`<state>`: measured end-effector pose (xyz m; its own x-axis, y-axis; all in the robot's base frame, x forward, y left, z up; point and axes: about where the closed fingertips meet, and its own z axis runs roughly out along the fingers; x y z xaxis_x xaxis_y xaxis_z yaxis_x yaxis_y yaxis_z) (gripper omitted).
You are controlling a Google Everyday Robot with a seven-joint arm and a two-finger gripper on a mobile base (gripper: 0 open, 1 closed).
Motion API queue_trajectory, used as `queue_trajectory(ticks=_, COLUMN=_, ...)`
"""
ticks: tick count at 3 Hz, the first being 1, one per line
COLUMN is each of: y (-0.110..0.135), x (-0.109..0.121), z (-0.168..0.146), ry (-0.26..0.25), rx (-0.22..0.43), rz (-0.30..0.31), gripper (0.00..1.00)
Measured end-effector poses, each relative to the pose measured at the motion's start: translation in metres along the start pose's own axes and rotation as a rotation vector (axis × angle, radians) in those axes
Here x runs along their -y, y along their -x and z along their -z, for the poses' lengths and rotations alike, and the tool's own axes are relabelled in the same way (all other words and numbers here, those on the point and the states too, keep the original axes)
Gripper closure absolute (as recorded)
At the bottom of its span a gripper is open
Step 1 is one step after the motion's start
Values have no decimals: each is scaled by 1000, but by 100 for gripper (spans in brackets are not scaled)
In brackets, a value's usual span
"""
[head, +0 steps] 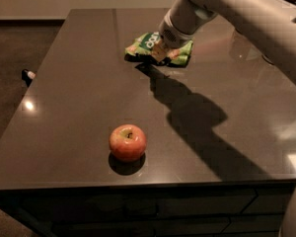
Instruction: Move rxbar chocolate near green rice chip bag
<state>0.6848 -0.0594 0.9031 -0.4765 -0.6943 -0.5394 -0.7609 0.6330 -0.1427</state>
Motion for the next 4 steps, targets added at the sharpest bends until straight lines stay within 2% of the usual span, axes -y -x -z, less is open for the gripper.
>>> queue_trajectory(ticks=2, y=-24, x=16, z=6, ry=-27, rx=-24, rz=40, gripper=41)
queue_trajectory(ticks=3, y=-23, x=14, z=4, ry=-23, rx=-26, rz=41, gripper=17)
queue_trajectory(ticks=4, y=-23, x=13, z=2, ry=-21, rx=-27, rz=42, gripper=0)
